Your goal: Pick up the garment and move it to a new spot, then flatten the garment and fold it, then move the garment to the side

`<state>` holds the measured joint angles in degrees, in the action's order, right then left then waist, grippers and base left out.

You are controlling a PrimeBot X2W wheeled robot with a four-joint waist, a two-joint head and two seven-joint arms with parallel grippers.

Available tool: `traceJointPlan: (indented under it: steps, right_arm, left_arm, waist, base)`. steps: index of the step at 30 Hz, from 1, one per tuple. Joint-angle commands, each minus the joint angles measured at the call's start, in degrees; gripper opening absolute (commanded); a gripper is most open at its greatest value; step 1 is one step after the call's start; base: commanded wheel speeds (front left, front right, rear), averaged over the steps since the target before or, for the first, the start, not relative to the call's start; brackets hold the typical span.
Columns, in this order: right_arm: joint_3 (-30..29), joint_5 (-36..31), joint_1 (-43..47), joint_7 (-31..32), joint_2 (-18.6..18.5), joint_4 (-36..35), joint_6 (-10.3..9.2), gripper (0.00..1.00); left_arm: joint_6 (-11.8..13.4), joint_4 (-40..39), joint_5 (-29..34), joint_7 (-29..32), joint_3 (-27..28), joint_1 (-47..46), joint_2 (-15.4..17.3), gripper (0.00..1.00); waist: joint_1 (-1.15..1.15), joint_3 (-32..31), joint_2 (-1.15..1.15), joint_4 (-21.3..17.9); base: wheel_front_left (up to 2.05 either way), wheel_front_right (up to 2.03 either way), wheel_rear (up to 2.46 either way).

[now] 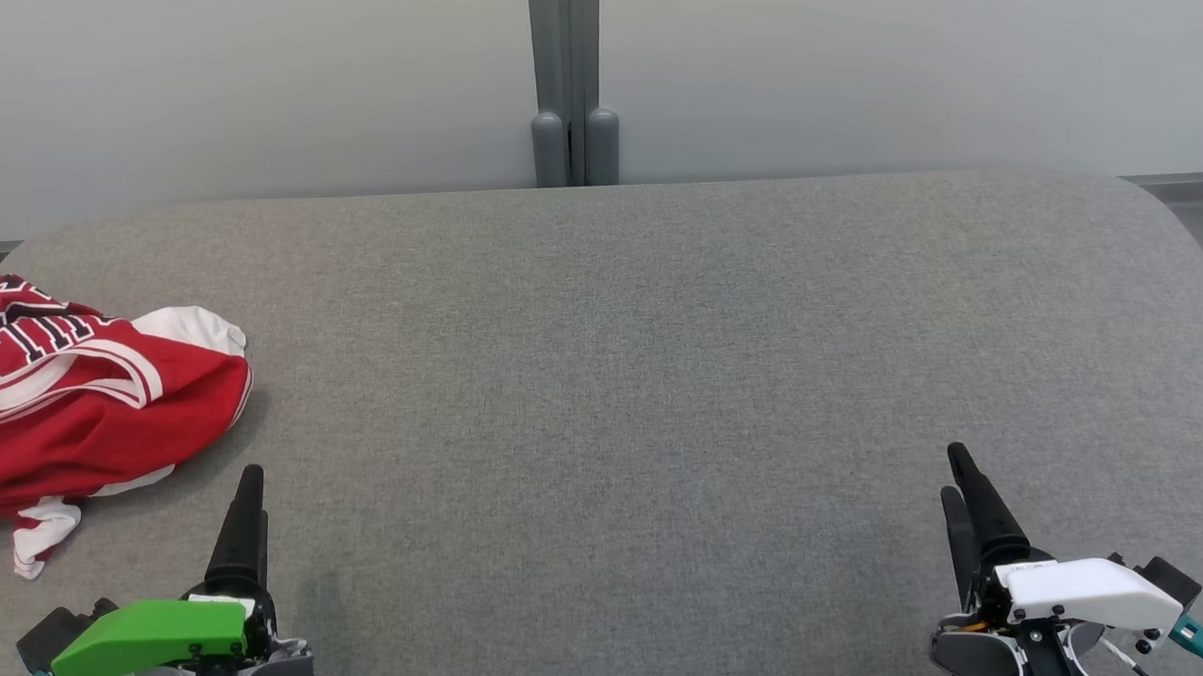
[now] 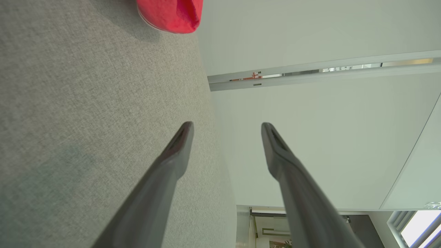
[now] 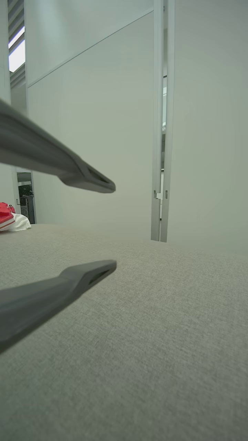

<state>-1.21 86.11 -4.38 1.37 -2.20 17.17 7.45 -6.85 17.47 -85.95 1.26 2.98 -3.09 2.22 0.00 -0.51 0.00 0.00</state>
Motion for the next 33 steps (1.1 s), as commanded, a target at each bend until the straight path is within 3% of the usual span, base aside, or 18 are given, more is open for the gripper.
traceJointPlan:
  steps: [1, 22, 33]
  right_arm:
    - [0.44, -2.23, -1.71, -0.70, -0.40, -0.46, 0.02, 1.00]
    - [1.31, -34.45, -1.67, -5.25, -0.42, -1.34, 0.03, 1.00]
    - [3.17, -43.73, -1.71, -7.26, -0.50, -0.35, 0.03, 1.00]
  left_arm:
    - [0.37, -0.57, 2.62, -0.62, -0.18, -0.66, 0.51, 1.00]
    - [4.62, -1.15, 35.96, -5.15, -5.73, 0.00, 2.30, 1.00]
    - [6.37, -1.67, 45.34, -7.15, -7.63, 0.10, 2.86, 1.00]
  waist:
    - [0.00, -0.05, 0.00, 0.04]
    - [0.00, -0.65, 0.00, 0.39]
    - [0.00, -0.90, 0.00, 0.26]
  base:
    - [0.00, 0.00, 0.00]
    - [0.00, 0.00, 0.00]
    - [0.00, 0.00, 0.00]
